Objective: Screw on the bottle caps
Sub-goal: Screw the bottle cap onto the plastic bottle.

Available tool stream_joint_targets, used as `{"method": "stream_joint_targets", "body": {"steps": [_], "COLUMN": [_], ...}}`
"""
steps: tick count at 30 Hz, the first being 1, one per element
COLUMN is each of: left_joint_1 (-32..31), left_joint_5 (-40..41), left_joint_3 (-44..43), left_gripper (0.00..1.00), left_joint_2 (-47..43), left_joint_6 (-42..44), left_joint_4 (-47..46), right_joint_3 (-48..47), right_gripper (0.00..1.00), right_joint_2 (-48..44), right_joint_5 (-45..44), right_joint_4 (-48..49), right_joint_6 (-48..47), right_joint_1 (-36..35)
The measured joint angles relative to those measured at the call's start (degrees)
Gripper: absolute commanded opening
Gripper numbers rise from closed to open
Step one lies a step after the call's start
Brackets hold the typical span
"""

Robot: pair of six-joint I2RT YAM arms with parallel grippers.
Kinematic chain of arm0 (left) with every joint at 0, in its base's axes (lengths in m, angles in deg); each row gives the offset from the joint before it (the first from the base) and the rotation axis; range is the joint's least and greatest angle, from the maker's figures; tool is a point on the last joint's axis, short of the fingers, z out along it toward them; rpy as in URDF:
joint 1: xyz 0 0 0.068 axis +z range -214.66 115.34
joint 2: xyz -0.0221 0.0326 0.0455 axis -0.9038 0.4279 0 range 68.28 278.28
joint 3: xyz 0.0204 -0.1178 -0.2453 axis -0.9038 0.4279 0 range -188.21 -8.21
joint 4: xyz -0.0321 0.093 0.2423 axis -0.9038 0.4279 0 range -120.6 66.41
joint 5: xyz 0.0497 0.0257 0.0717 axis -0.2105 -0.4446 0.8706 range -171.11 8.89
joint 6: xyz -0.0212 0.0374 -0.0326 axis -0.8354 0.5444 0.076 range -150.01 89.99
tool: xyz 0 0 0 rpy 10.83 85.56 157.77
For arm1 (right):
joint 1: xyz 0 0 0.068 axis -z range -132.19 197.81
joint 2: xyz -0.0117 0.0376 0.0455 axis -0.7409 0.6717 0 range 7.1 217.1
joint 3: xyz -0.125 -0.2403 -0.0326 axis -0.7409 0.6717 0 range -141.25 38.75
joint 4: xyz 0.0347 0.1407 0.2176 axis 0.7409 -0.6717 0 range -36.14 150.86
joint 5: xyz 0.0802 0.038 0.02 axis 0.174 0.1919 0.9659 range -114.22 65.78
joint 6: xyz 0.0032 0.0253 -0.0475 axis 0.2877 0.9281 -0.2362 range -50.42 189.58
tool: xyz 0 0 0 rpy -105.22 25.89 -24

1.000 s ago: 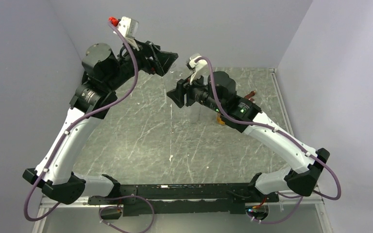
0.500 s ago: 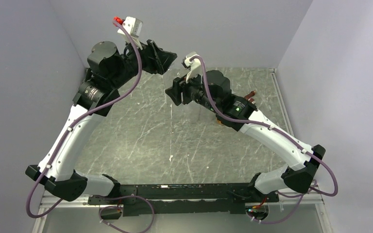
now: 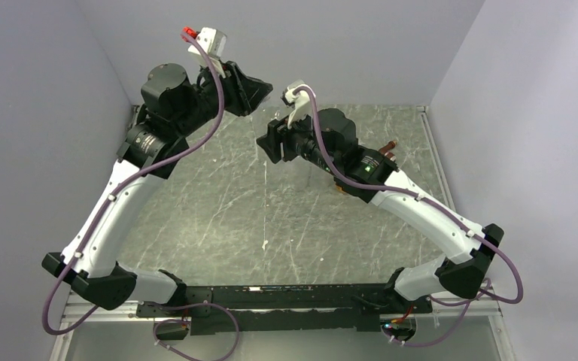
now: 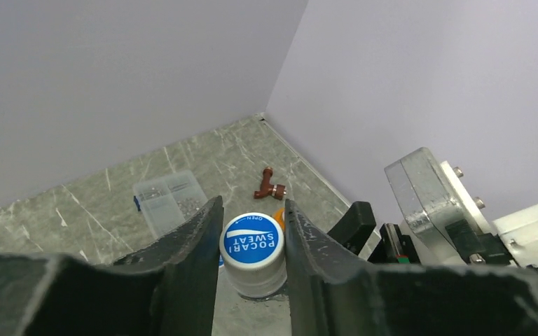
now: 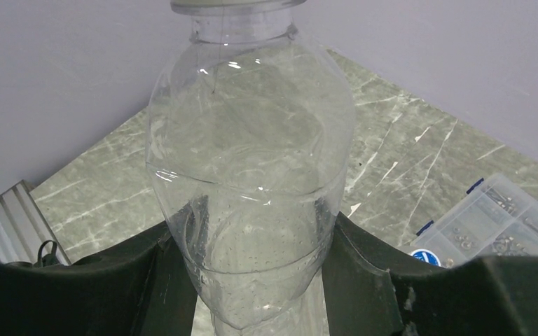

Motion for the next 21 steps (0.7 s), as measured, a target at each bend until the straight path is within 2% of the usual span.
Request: {"method": "stream_joint_targets", "body": {"steps": [3,5,9,16,17,19,21], "left_joint_1": [-0.2,-0.1,0.4,0.8,0.9,1.0,0.9], "left_joint_5": [-0.9,-1.8,-5.0,-21.8,-31.2,-34.5,-41.2], "left_joint_3": [0.0,0.0,2.3,9.1,9.9,10.3,11.0], "left_gripper": [0.09,0.01,0.0,0.0,0.0,0.0,0.0], "left_joint_2": [0.0,0.0,-1.4,-7.6,-10.3,-10.8,-11.1], "left_joint_6": [-0.3,-0.6,-0.2,0.3,-0.9,-2.4,-6.1], "left_joint_4": [-0.3,-0.3,-2.7,-10.3,-14.9,-17.4,-23.9], "right_joint_3": [0.0,0.0,0.9,7.3,8.1,8.4,9.4], "right_gripper": [0.17,0.17,0.17,0.16,0.16,0.16,0.17], "right_joint_2": [0.0,0.0,-0.9,-6.1,-6.9,-6.9,-6.4], "right_joint_5": [0.1,1.3,11.0,42.9,55.0,58.7,66.5], "right_joint_4": [0.0,0.0,0.3,6.6,12.7,15.5,23.8], "right_joint_6": [-0.3,-0.4,-0.3,3.3,6.7,8.8,14.6], "right_joint_1": [0.0,0.6,4.2,10.8,11.2,11.2,11.0]}}
